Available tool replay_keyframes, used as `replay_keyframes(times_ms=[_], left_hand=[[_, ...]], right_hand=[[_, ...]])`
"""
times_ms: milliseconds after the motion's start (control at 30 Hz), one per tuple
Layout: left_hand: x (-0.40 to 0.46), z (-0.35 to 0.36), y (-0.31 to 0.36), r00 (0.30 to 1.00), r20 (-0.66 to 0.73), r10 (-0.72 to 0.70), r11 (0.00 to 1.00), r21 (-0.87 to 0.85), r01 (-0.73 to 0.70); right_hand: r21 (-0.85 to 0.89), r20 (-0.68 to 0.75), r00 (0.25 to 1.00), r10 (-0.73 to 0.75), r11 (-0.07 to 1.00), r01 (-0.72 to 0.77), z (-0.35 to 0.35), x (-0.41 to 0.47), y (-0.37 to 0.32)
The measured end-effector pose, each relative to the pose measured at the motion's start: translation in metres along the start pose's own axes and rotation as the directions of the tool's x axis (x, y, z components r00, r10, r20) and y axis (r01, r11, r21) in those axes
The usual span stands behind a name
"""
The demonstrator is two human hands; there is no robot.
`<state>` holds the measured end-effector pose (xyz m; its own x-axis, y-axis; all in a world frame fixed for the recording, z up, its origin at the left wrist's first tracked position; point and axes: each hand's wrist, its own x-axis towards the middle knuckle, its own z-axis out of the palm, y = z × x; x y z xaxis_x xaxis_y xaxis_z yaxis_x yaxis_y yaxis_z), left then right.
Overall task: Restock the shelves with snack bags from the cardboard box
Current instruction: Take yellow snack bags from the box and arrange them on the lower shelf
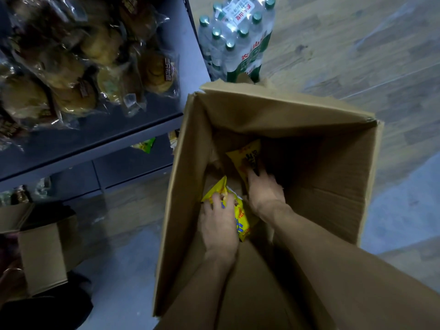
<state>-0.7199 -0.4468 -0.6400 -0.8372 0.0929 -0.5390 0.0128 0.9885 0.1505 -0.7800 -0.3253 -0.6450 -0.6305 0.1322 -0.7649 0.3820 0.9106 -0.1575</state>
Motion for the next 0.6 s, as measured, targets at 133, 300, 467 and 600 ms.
replay_keyframes(times_ms=[133, 300, 467, 600], left_hand=[[0.025, 0.004, -0.009, 0.786, 0.226, 0.575, 0.686, 0.389, -0.614], [0.053, -0.009, -0.009, 0.638, 0.452, 0.624, 0.453, 0.455, -0.766], [0.068, -0.016, -0.003, 0.711, 0.487, 0.507, 0.529, 0.476, -0.703], [0.06, -0.032, -0.004, 0.814, 0.392, 0.43, 0.64, 0.504, -0.58]], right_hand=[[0.037, 0.012, 0.998, 0.065, 0.997, -0.066, 0.004, 0.011, 0.003], [-0.013, 0.016, 0.998, 0.062, 0.998, -0.062, 0.004, 0.021, 0.0], [-0.062, 0.026, 0.996, 0.086, 0.995, -0.084, -0.004, 0.015, -0.005], [-0.066, -0.038, 0.994, 0.103, 0.992, -0.105, -0.027, 0.002, -0.006]])
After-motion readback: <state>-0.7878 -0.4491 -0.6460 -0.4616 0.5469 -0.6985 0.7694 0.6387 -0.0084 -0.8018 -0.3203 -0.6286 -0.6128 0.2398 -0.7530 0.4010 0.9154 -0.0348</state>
